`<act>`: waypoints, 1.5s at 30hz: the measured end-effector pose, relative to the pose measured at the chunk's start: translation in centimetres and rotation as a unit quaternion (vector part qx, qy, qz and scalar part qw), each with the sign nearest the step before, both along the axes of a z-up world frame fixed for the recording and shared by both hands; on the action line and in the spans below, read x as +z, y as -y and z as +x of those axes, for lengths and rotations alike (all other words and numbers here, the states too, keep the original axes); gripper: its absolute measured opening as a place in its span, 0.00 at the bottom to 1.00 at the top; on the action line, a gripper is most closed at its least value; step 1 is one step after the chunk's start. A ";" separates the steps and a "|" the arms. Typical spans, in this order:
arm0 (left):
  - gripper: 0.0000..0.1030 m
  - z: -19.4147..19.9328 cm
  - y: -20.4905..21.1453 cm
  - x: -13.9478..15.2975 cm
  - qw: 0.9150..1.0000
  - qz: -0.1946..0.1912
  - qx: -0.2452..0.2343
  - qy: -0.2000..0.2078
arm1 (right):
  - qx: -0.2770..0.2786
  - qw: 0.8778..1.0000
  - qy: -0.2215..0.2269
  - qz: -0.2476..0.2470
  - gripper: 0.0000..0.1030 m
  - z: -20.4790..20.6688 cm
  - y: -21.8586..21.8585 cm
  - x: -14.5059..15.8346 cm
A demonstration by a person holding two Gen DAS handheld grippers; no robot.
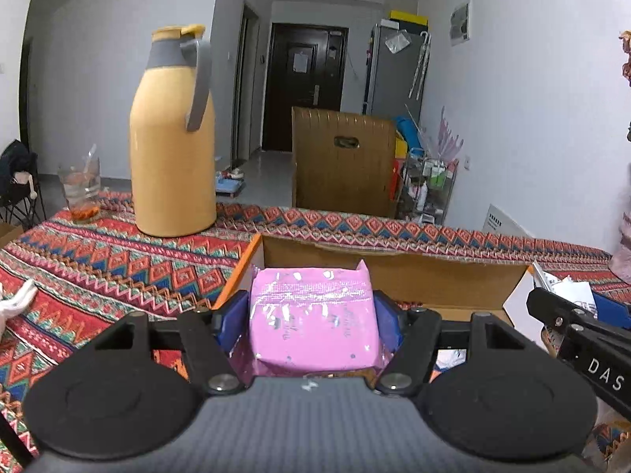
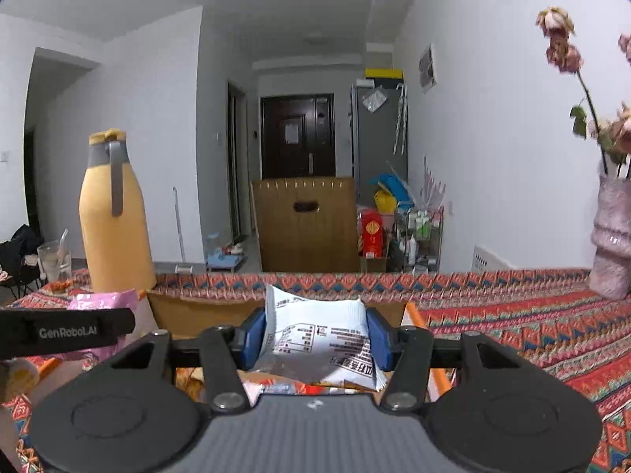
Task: Organize snacks
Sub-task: 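Carry both packets over the cardboard box, then lower both packets into the box and open both grippers, then withdraw both open tools from the box toward the pile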
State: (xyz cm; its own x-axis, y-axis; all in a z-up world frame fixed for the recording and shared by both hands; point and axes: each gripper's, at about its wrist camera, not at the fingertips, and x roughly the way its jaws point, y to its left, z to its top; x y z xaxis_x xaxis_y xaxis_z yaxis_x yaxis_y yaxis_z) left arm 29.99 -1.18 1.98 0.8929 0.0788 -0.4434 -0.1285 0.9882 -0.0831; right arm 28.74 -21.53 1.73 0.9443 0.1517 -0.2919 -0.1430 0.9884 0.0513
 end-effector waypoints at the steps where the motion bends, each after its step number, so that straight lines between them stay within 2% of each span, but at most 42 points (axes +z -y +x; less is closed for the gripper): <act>1: 0.65 0.0 -0.1 -0.2 1.000 0.001 0.001 -0.002 | 0.002 1.000 -0.005 0.000 0.51 0.1 -0.1 -0.2; 4: 0.66 0.1 -0.1 -0.4 1.000 0.002 0.001 -0.006 | 0.005 1.000 -0.016 -0.001 0.51 0.3 -0.1 -1.0; 7: 0.71 -0.2 -0.1 -0.4 1.000 0.001 -0.004 0.000 | 0.004 1.000 -0.025 -0.005 0.52 0.6 -0.3 -1.5; 9: 0.78 -0.5 -0.1 -0.3 1.000 0.000 -0.005 0.008 | -0.001 1.000 -0.030 -0.002 0.59 0.7 -0.2 -1.7; 11: 0.94 -0.7 -0.2 -0.1 1.000 -0.002 0.000 0.015 | -0.003 0.999 -0.032 0.010 0.61 0.7 0.0 -1.5; 12: 0.99 -0.8 -0.2 0.0 1.000 -0.003 0.003 0.019 | -0.002 0.999 -0.033 0.016 0.71 0.7 0.1 -1.4; 13: 1.00 -1.0 -0.3 0.0 1.000 -0.006 0.008 0.023 | -0.002 0.999 -0.033 0.022 0.85 0.7 0.4 -1.4; 15: 1.00 -1.0 -0.5 0.1 1.000 -0.012 0.011 0.024 | -0.003 0.999 -0.030 0.033 0.96 0.5 0.6 -1.3; 17: 1.00 -0.9 -0.6 0.1 1.000 -0.015 0.015 0.021 | 0.000 0.999 -0.029 0.035 0.99 0.3 0.7 -1.2; 27: 1.00 -1.0 -0.6 0.4 1.000 -0.016 0.018 0.020 | -0.007 0.999 -0.037 0.031 1.00 0.7 0.5 -1.4; 33: 1.00 -1.9 -1.0 2.2 0.999 -0.019 0.029 0.026 | -0.010 0.999 -0.020 0.029 1.00 -0.3 0.6 0.1; 39: 1.00 -4.2 -1.3 3.9 0.999 -0.010 0.028 0.029 | -0.010 1.000 -0.006 0.024 1.00 -2.0 0.9 2.1; 45: 1.00 -7.0 -2.4 4.3 1.000 -0.014 0.020 0.017 | -0.010 1.000 0.000 0.008 1.00 -4.8 1.4 3.1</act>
